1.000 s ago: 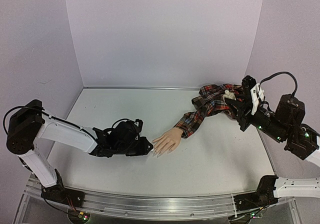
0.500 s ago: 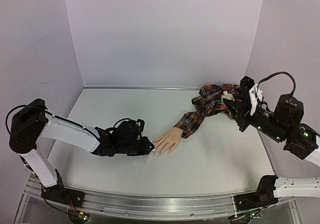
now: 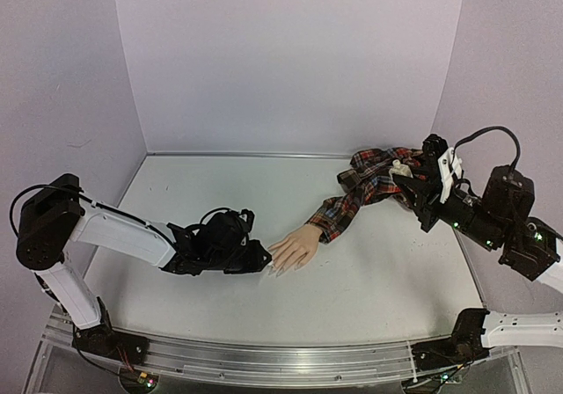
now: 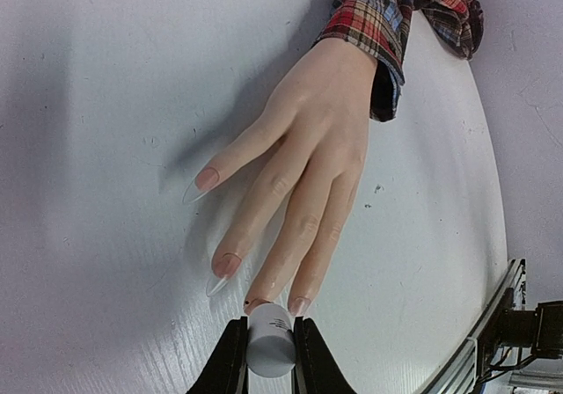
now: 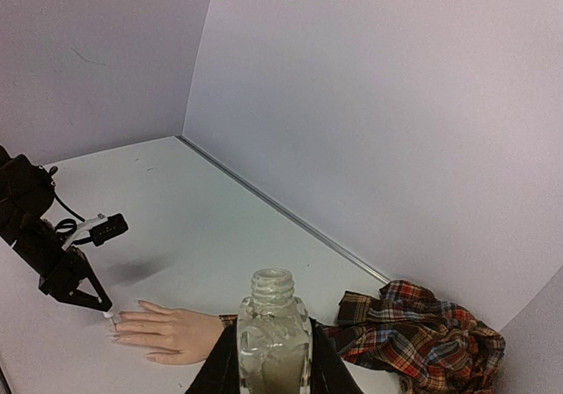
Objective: Paint the nails
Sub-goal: Paint the nail with the hand.
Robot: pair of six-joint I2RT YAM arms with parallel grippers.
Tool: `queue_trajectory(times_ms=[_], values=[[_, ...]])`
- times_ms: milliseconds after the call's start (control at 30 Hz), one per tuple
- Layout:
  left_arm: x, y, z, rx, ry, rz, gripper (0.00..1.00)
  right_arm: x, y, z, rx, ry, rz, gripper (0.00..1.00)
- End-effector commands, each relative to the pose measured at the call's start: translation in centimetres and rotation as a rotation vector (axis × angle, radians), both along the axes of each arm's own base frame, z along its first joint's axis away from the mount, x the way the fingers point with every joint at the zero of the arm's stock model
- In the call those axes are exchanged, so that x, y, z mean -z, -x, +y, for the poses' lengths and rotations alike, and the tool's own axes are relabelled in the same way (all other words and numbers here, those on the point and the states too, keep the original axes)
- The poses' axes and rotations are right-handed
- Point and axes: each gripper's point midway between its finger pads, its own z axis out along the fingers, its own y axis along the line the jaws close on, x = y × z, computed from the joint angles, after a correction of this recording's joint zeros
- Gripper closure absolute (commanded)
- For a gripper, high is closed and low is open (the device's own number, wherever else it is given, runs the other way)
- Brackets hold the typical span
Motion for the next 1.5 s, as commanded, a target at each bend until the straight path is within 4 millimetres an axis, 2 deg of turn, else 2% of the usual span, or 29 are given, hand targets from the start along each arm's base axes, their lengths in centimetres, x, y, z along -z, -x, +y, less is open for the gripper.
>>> queue_trajectory(times_ms=[0, 767, 1467], values=[[-1.44, -0.74, 0.23, -0.028, 0.015, -0.032, 1.00, -1.05, 0.23, -0.03, -0.009, -0.026, -0.021, 1.00], [-1.04, -0.37, 0.68, -0.031, 0.000, -0.011, 1.00, -1.16, 0.30, 0.01, -0.013, -0.027, -0.022, 1.00], [-1.84, -0.96, -0.03, -0.009, -0.008, -0.053, 1.00, -1.02, 0.27, 0.18, -0.017, -0.023, -0.019, 1.00]])
